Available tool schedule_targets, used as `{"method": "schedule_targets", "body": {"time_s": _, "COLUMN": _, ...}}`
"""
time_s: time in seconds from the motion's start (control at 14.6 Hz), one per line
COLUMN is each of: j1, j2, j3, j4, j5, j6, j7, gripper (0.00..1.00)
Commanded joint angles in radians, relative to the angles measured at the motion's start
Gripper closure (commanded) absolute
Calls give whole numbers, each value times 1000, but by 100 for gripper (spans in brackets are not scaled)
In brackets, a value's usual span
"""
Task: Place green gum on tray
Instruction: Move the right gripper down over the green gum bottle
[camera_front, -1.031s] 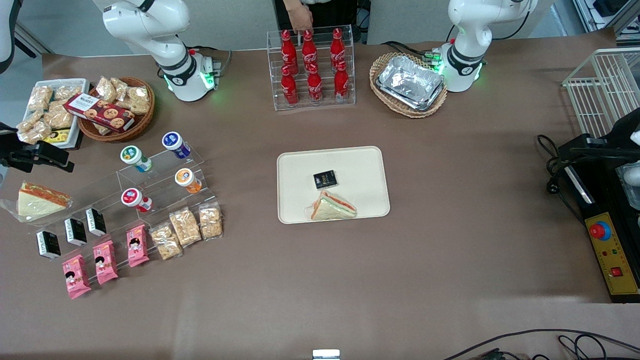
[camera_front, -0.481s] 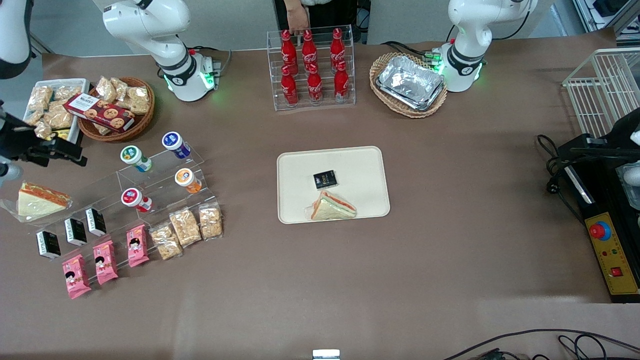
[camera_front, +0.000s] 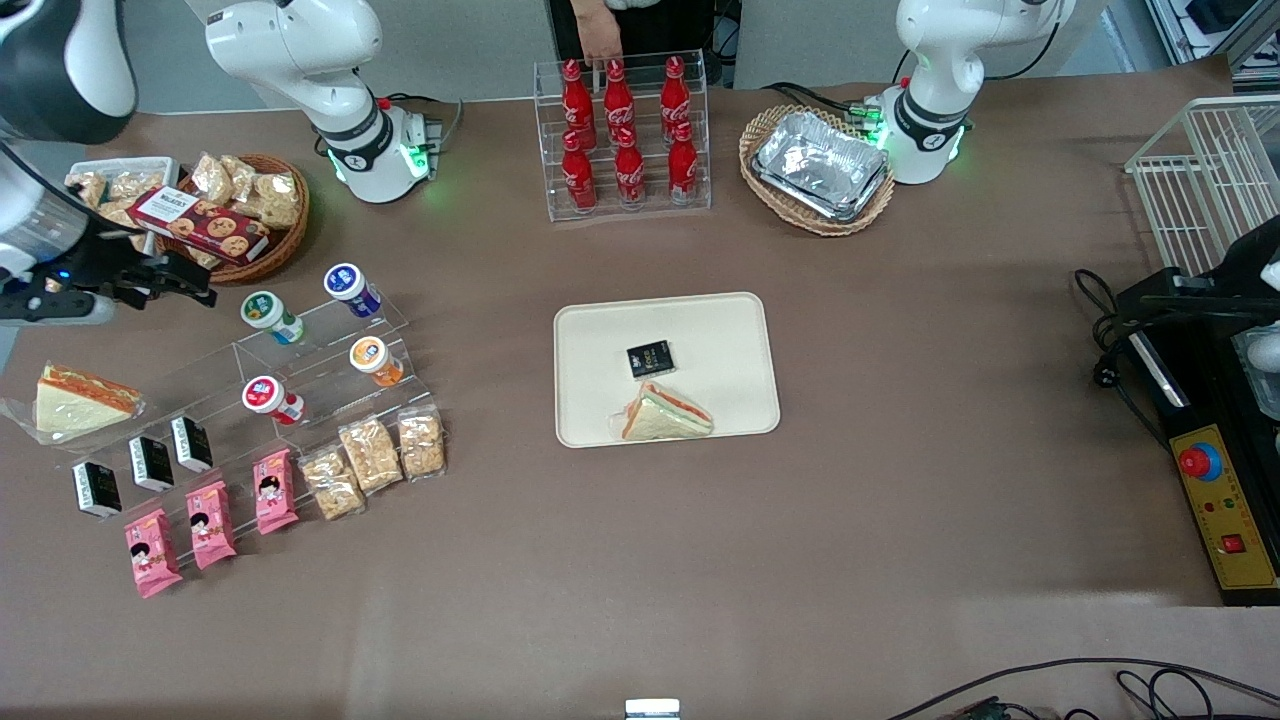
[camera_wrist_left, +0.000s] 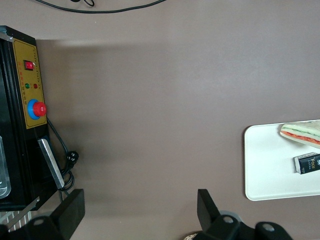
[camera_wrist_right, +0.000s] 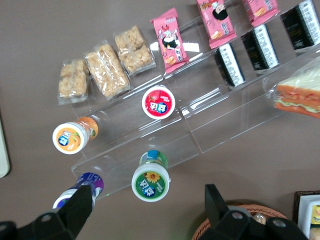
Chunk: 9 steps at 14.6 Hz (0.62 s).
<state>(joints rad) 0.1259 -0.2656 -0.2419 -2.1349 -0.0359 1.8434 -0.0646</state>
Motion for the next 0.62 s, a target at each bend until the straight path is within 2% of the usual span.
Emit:
{"method": "schedule_targets", "body": {"time_s": 0.0, "j1": 6, "j2": -32, "j3": 1, "j4": -130, "j5": -21, "j6": 103, "j7": 3, "gripper": 0}}
{"method": "schedule_targets", "body": {"time_s": 0.55, "j1": 1, "j2": -40, "j3": -4, "j4": -286, "j5": -21, "j6": 240, "j7": 8, "gripper": 0}}
